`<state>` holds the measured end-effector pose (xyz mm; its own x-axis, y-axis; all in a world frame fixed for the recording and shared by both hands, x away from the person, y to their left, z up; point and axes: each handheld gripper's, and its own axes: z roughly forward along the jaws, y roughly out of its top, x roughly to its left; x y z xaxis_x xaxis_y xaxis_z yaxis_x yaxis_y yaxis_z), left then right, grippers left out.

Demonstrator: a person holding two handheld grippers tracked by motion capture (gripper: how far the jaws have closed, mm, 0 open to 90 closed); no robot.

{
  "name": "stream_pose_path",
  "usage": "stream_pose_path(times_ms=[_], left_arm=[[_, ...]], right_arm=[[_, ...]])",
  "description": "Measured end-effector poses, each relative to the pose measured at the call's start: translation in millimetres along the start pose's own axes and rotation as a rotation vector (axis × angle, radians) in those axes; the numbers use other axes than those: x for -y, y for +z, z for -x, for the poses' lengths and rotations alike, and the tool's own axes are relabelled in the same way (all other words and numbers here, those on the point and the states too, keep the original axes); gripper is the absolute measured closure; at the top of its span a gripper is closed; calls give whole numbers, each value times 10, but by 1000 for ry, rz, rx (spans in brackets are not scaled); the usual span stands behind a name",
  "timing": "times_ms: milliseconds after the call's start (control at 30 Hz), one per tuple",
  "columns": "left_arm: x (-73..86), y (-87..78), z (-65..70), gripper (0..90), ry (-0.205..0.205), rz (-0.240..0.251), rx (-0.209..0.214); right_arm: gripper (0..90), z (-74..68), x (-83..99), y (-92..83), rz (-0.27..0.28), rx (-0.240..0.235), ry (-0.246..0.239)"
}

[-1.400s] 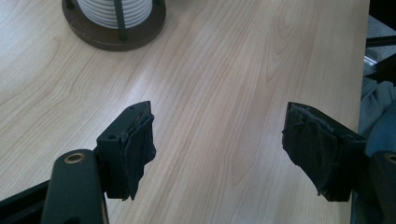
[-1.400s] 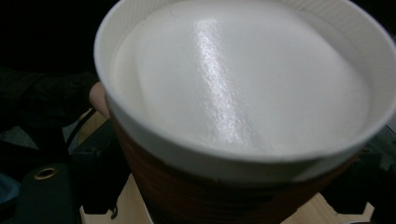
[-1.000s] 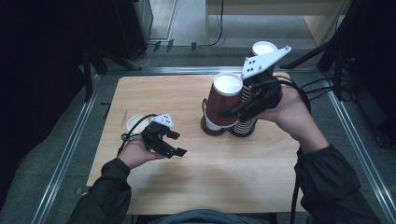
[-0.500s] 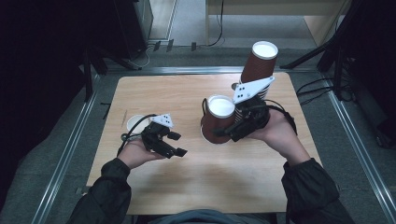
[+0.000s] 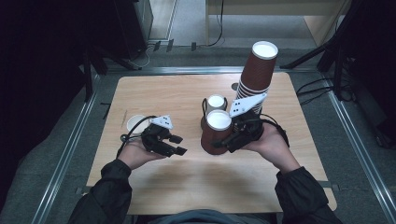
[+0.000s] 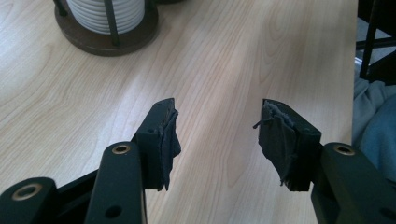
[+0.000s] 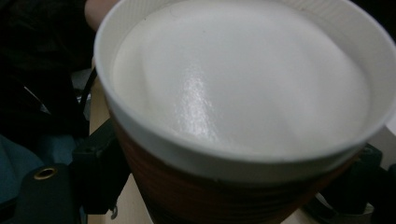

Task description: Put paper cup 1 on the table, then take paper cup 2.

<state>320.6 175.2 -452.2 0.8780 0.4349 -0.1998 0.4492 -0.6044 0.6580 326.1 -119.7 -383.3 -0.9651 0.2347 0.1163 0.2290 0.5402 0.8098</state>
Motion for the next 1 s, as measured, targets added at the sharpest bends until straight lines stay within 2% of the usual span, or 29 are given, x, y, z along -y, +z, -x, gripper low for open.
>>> stream_pose_path(times_ms=[67,233,333,467,633,800,1000], left_arm=[[11,2,-10,471,-13,7,-1],[34,32,-25,491,2,-11,5],[43,59,-25,508,-20,-14,31],[54,82,-30,505,-34,-14,35],[71,98,-31,533,-13,-22,50],[52,115,-8,458,2,-25,48],[33,121,-4,360,-2,-25,76]], right_arm=[[166,2,48,29,-2,-2,3],[166,-3,177,97,-5,-1,19],[166,4,248,142,-9,3,24],[166,19,325,196,-11,10,28],[167,31,395,270,-15,18,28],[166,41,433,336,-5,16,33],[166,61,463,382,-15,8,37]])
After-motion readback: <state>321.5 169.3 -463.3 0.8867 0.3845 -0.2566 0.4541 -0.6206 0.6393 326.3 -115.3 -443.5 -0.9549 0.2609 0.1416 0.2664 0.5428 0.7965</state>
